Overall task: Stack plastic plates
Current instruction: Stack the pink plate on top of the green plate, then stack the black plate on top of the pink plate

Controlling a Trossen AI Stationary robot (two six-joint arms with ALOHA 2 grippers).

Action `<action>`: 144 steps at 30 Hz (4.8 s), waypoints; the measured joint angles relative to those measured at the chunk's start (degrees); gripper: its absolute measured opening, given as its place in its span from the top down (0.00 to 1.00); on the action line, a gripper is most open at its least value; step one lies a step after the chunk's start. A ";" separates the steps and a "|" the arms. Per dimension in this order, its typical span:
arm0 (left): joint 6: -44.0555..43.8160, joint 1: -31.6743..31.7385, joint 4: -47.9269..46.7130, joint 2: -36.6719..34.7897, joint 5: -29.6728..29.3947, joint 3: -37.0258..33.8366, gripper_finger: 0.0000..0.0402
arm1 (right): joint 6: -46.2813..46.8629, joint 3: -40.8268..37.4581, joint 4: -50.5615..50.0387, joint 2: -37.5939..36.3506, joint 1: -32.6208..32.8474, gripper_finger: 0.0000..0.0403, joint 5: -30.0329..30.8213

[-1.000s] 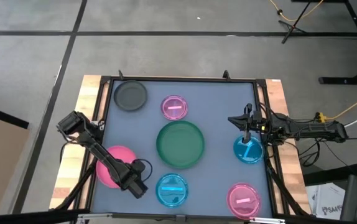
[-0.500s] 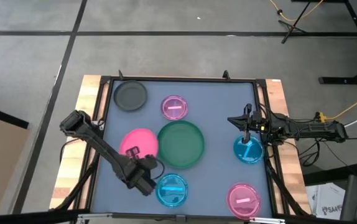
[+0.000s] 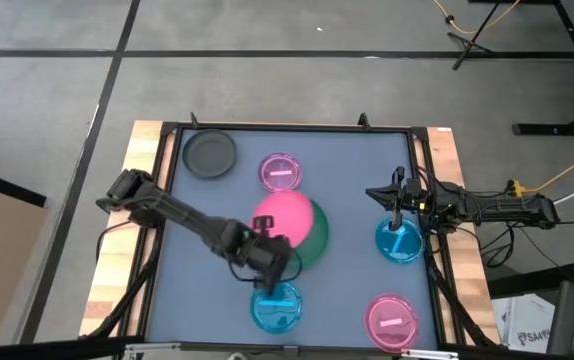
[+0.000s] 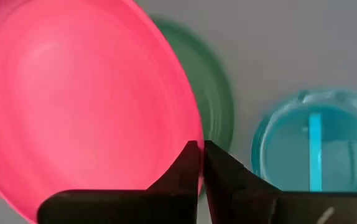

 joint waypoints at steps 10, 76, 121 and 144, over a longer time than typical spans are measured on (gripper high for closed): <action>9.85 5.18 9.17 6.07 10.30 0.03 0.99 | 0.01 0.01 -0.79 0.00 -0.01 1.00 0.39; 5.95 4.49 -9.10 -2.39 -5.31 -5.01 0.72 | -0.02 0.00 -2.54 0.00 -0.01 1.00 0.61; 8.97 48.13 5.50 -26.03 -2.26 -44.45 0.72 | 1.31 0.00 -2.64 0.00 -0.02 1.00 2.17; 15.67 54.07 7.75 -17.77 2.25 -44.40 0.72 | 0.95 0.00 -2.67 0.00 -0.02 1.00 3.26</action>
